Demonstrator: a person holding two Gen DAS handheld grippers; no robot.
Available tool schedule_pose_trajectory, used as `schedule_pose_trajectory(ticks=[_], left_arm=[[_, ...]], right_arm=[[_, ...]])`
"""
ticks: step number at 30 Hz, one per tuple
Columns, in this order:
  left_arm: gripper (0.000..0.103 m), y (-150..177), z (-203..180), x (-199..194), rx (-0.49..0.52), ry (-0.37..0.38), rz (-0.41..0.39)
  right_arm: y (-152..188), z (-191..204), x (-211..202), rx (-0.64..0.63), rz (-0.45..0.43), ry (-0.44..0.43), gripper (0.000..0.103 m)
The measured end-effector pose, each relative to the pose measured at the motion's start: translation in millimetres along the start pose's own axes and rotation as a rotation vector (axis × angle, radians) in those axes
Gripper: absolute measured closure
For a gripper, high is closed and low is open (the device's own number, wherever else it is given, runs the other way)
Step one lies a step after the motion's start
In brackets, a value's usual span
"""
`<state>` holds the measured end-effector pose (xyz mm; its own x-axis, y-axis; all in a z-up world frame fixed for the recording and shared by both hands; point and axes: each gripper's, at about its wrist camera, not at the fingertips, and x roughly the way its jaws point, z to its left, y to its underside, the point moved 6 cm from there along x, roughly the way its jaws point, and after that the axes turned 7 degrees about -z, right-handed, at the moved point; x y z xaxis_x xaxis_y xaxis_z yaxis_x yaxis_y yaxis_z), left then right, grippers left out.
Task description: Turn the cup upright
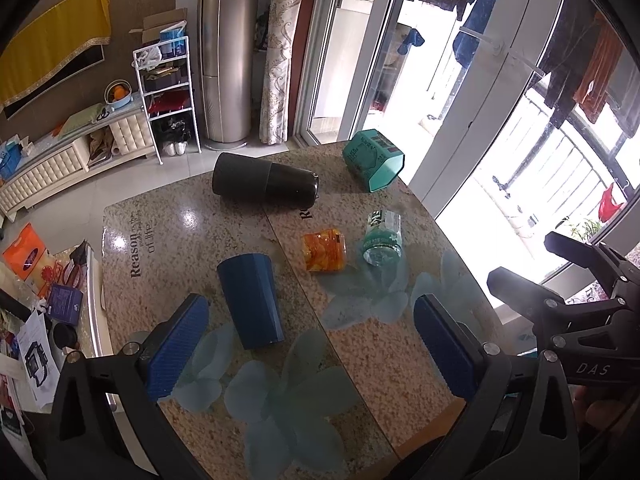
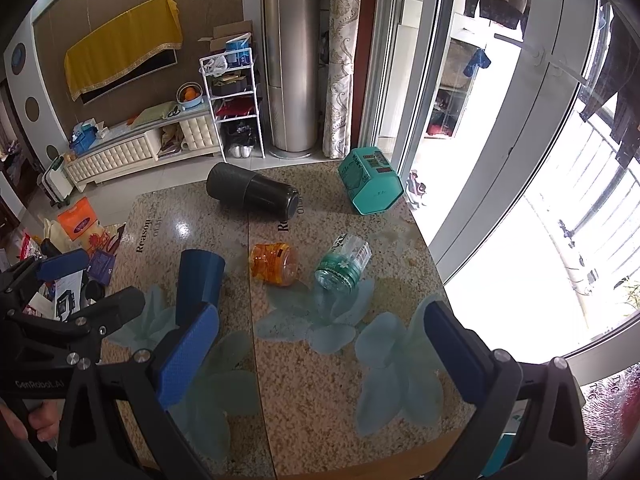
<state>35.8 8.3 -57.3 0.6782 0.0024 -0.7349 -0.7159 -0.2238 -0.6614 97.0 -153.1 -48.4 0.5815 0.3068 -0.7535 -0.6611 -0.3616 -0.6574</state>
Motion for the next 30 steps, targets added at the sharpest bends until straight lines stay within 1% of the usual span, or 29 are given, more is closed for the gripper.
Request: schedule_pose_trajectory(ticks=[9,19,24,30], left_arm=[[0.0,3.5,-0.2,2.7,-0.009,0.014,0.015],[0.0,6.2,-0.2,4.9,-0.004,0.0,0.024],[0.0,9.2,1.9,13.6,-0.023,0.002,0.075],[0.0,11.1,10.1,24.7,-0.041,-0.005,0.101]], right_arm=[[0.4,-1.2,-1.2,0.002,0.004,-0.004,0.0],[3.1,0.3,1.2,0.004,0.011,-0.007,0.0],[4.7,0.0,5.4,0.006,0.022,-0.019,0.0],[10.7,-0.4,16.3,0.006,0.062,-0.038,0.0]])
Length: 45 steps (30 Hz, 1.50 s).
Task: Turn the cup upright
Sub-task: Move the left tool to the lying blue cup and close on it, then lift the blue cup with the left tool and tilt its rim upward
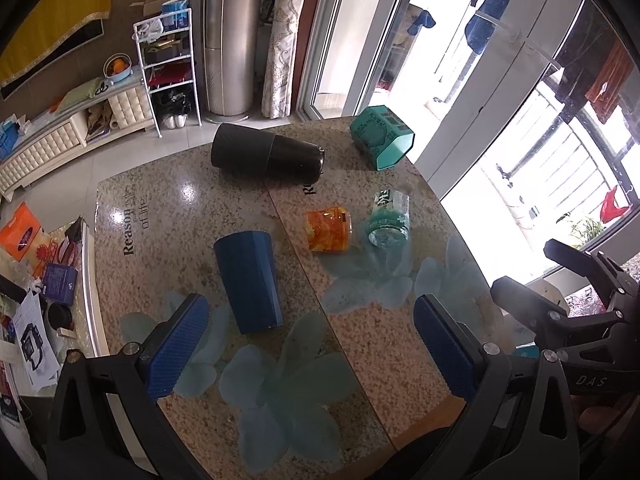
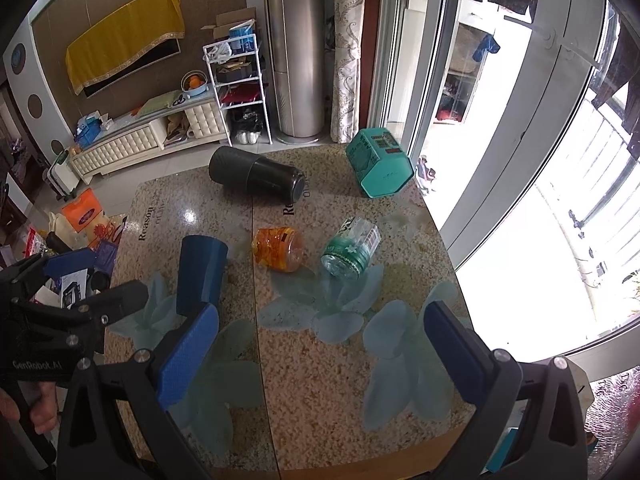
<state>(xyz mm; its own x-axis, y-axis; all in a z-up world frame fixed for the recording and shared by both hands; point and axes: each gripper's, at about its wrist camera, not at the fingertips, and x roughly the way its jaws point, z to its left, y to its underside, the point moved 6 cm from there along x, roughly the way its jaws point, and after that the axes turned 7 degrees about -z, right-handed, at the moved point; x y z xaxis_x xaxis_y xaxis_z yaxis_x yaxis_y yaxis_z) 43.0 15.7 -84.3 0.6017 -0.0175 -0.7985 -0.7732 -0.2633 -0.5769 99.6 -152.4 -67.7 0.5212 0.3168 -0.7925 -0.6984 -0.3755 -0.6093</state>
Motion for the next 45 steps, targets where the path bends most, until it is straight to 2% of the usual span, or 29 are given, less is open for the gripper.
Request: schedule_pose_trajectory(ticks=[6,10,14,26,36,40,43,44,45], left_arm=[[0.0,-6.2,16.9,24.3,-0.048,-0.013,0.045],[0.0,-9.0,31.7,50.5,-0.093,-0.021,0.099],[0.0,-7.4,42.9,83.6,-0.089,-0.05,0.161],[0.0,18.3,70.2,174.2,-0.12,-0.121,0.351],[0.0,55.1,97.2,220.1,-0.225,-0.152,0.46],[0.008,59.7,98.4,223.3,-0.221,-0.169,0.439],[0.02,58.0,96.5,219.9,-0.209,-0.185,0.447],[0.03,52.3,95.9,216.5,-0.211,-0.193,0.449],[0.031,51.3,96.7,215.4,-0.216,-0.197,0.448]], right_arm=[[1.0,-6.4,14.1,0.001,0.041,-0.016,0.0],[1.9,-13.8,25.0,0.005,0.073,-0.026,0.0],[1.9,-23.5,38.1,0.007,0.113,-0.034,0.0],[9.9,-48.9,78.4,0.027,0.232,-0.073,0.0],[16.9,-58.2,104.0,0.035,0.299,-0.096,0.0],[18.2,-56.9,108.6,0.033,0.307,-0.1,0.0],[18.8,-54.7,110.5,0.031,0.308,-0.098,0.0],[19.3,-53.9,109.0,0.03,0.309,-0.097,0.0],[19.4,-53.0,107.7,0.031,0.308,-0.096,0.0]])
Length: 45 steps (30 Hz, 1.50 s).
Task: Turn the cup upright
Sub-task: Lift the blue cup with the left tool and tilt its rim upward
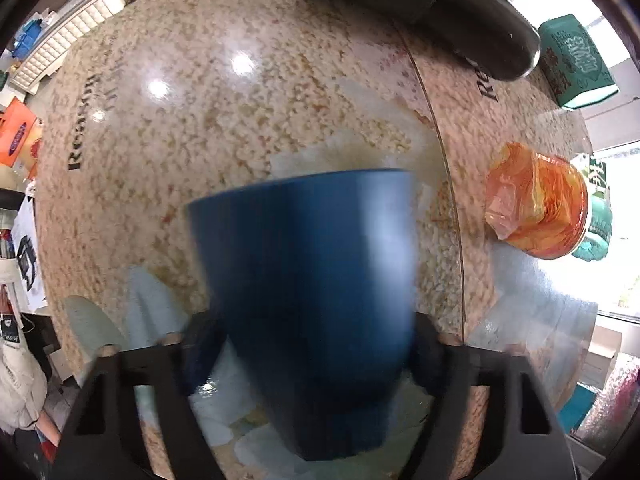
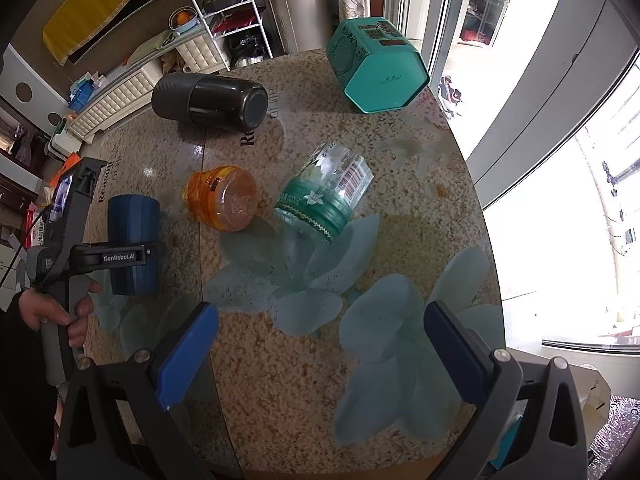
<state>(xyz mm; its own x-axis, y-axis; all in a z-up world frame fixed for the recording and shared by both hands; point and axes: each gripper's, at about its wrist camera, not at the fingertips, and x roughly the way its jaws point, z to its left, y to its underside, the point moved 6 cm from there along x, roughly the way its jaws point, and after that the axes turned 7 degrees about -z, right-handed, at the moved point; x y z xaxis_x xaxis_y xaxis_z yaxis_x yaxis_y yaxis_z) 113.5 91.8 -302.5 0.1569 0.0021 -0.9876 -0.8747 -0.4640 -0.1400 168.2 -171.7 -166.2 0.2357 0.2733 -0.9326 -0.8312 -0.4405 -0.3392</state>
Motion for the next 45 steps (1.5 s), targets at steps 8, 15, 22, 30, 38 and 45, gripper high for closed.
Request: schedule_pose_trajectory(ticks=[8,15,22,30,38,45], left_arm=[[0.031,14.5,4.0,-26.3,-0.057,0.139,-0.002],[0.031,55.1,-14.1,-88.9,-0.004,0.22,-0.045],[0.031,105.4,-69.4,-126.2,0.079,0.262,-0.052],[0.031,145.8,-109.5,-129.4,0.111,0.222,-0.04],[0.031,161.6,-116.7,-93.3,0.066,0.187,0.002],[0.031,171.2,-127.3,-57.5,0.018,0.16,0.038]], right_arm=[[16.5,1.6,-26.4,0.037,-0.055,0.041,0.0],[48.1,-3.3,-54.0,0.124,-0.098,0.089,0.0],[71.2,-2.4,-71.4,0.145,-0.108,0.1,0.0],[76.4,-10.0,-76.1,0.101,-0.097,0.092,0.0],[75.0,-18.0,-62.5,0.027,-0.046,0.054,0.0],[74.5,-22.0,-52.9,-0.037,-0.008,0.022,0.0]])
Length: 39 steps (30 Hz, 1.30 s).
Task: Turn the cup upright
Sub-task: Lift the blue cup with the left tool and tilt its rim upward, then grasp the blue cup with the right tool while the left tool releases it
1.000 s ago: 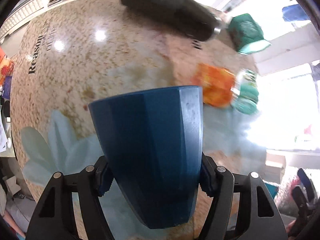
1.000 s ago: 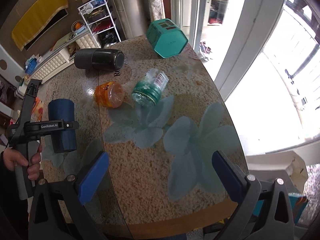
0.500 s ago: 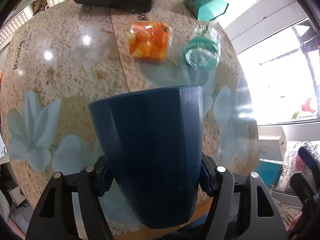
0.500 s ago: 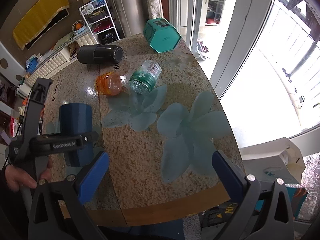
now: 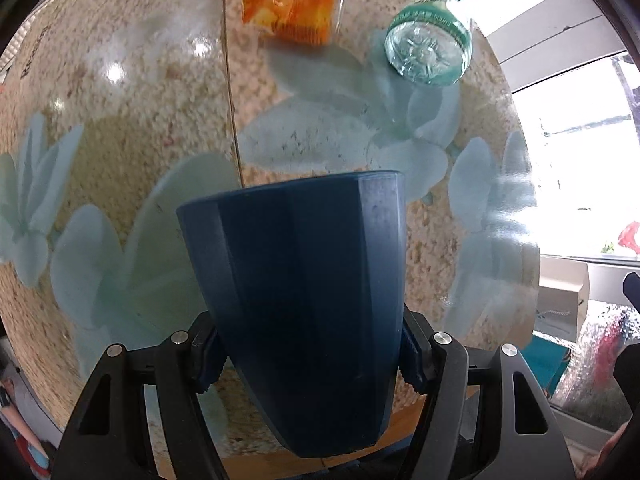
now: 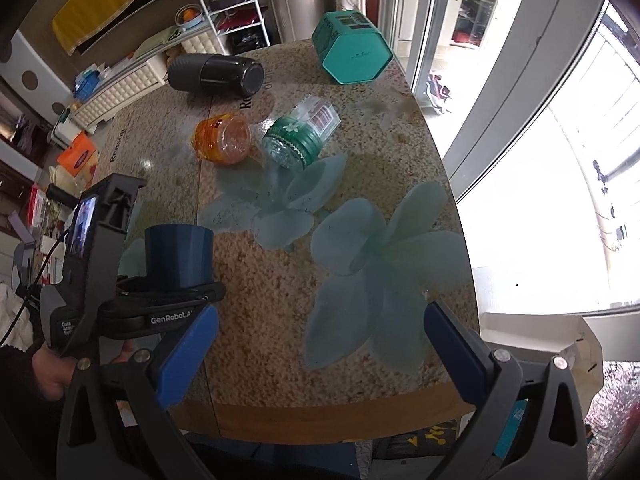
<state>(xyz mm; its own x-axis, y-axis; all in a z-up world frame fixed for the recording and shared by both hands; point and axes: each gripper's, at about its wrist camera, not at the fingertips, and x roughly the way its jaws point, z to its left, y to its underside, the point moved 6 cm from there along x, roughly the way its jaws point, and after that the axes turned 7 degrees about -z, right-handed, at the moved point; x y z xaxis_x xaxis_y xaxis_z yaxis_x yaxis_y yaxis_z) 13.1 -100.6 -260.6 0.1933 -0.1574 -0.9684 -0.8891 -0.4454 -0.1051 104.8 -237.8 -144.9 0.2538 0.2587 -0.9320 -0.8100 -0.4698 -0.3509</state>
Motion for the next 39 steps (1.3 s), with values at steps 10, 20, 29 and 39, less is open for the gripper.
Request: schedule_pose_trajectory(ticks=[10,20,29,39], left_arm=[[0.031,-16.2,-10.5,39.5,-0.019,-0.021,0.0],[0.011,-26.7,-13.9,43.6,-0.004,-0.054,0.008],[0.002,-43.8,-10.8,24.8,0.012,-0.058,-0.006],[0.002,-62.8,1.8,-28.4,0.033,-0.063,-0.033]], right_arm=[[-0.4,-7.9,8.6,-0.035,0.032,-0.033,0.0],[-5.5,-13.9,11.2,-0.035,0.026,-0.043,0.0],[-12.7,-16.7,11.9,-0.017,0.009,-0.054,0.0],[-28.9,-13.4,2.8,0.014,-0.03,-0.065,0.0]])
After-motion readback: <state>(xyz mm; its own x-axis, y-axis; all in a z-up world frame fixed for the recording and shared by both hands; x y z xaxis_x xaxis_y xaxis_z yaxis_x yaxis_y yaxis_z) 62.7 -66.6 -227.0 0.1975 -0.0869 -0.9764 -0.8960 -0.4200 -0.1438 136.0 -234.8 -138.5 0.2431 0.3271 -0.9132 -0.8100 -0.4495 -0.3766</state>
